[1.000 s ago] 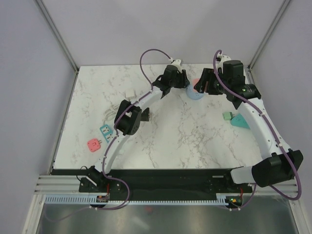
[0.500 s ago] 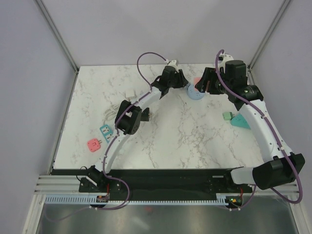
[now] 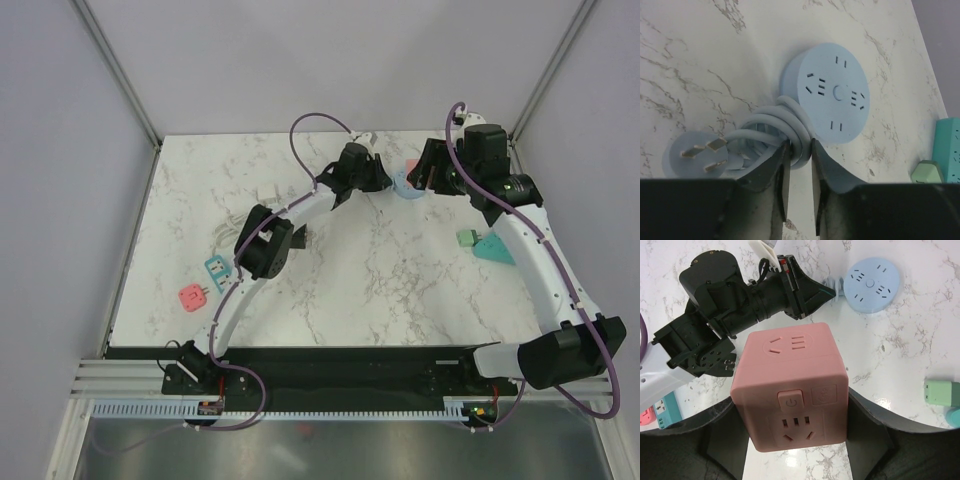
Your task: Insert the plug
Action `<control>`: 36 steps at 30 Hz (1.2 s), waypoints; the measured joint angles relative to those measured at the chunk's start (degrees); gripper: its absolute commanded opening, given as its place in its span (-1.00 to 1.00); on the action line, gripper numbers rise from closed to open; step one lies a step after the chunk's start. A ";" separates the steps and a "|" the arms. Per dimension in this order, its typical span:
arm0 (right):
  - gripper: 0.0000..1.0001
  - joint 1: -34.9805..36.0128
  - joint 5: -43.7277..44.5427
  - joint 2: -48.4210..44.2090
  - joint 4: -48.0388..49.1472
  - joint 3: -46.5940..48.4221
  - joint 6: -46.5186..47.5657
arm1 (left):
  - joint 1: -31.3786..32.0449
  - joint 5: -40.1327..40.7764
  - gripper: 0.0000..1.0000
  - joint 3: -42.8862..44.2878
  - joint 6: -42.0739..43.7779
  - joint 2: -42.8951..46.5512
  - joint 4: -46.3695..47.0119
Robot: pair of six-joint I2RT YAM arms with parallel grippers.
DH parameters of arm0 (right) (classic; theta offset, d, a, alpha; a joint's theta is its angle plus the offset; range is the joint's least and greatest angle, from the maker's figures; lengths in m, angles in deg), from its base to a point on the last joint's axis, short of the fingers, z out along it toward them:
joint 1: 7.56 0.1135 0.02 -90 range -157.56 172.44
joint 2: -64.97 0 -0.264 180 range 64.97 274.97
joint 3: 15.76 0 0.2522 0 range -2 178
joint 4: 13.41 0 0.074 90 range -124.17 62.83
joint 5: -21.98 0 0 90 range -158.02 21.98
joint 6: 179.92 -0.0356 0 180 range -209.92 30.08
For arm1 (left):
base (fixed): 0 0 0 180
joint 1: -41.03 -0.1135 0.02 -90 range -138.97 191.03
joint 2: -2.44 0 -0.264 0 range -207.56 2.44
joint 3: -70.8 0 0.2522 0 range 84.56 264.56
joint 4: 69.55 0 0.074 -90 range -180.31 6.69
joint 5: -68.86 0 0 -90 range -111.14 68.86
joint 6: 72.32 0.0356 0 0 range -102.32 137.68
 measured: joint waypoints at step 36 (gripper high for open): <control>-1.00 1.53 2.12 10.14 -18.32 3.65 25.27 | -5.46 -16.94 0.60 -30.64 13.51 26.60 -12.50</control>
